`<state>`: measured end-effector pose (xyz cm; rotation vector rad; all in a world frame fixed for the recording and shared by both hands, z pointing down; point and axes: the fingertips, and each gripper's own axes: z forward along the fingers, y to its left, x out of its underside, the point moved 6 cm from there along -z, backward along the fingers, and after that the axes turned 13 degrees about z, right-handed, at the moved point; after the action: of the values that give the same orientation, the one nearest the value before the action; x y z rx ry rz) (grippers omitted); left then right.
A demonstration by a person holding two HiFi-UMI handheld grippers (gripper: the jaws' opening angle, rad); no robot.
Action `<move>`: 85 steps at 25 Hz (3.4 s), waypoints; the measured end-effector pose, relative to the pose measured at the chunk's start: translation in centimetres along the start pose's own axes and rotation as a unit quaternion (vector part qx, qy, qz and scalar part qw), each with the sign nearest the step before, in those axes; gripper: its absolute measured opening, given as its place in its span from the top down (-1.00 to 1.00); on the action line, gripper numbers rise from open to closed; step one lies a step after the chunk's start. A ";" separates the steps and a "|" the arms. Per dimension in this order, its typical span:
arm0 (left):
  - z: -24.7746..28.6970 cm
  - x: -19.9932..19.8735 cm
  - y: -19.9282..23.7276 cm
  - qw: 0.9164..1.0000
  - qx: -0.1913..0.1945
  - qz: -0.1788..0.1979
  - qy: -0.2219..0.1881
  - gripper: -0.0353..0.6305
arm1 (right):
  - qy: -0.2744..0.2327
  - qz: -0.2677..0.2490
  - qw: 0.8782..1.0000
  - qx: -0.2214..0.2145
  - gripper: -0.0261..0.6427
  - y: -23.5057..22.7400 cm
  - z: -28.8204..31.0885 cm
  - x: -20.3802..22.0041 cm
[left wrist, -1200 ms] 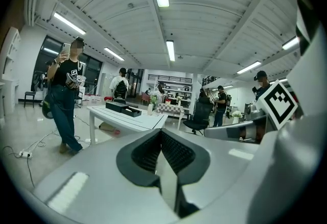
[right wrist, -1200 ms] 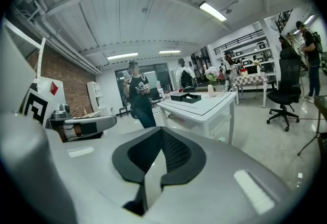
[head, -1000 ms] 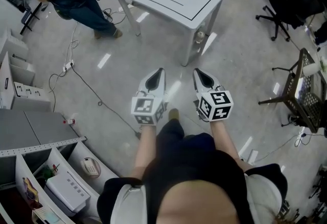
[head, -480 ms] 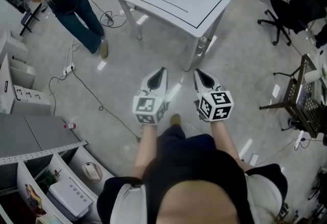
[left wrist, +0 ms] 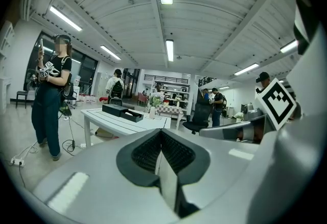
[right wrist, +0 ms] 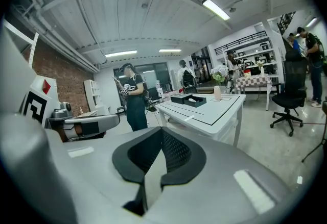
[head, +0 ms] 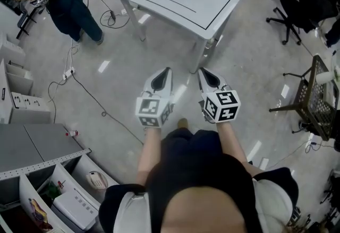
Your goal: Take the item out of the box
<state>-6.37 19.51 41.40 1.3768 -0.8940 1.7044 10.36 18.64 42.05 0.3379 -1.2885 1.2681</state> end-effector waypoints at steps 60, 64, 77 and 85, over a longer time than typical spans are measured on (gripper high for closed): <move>15.5 -1.1 12.6 1.000 -0.017 -0.013 0.008 0.86 | 0.019 -0.011 1.000 0.009 0.92 -4.6 17.8 -10.1; 17.9 -1.2 13.4 1.000 -0.011 -0.014 0.014 0.86 | 0.026 -0.004 1.000 0.016 0.92 -5.9 19.7 -10.9; 24.4 -2.5 16.4 1.000 -0.012 -0.003 0.022 0.86 | 0.033 -0.011 0.999 0.007 0.92 -8.6 25.8 -14.9; 26.9 -2.5 17.5 0.999 -0.031 -0.005 0.020 0.86 | 0.029 -0.013 0.999 -0.005 0.92 -9.6 28.4 -16.5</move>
<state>-9.28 -12.53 42.63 1.2996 -0.9079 1.6778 7.33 -15.43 41.94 0.3073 -1.2383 1.2408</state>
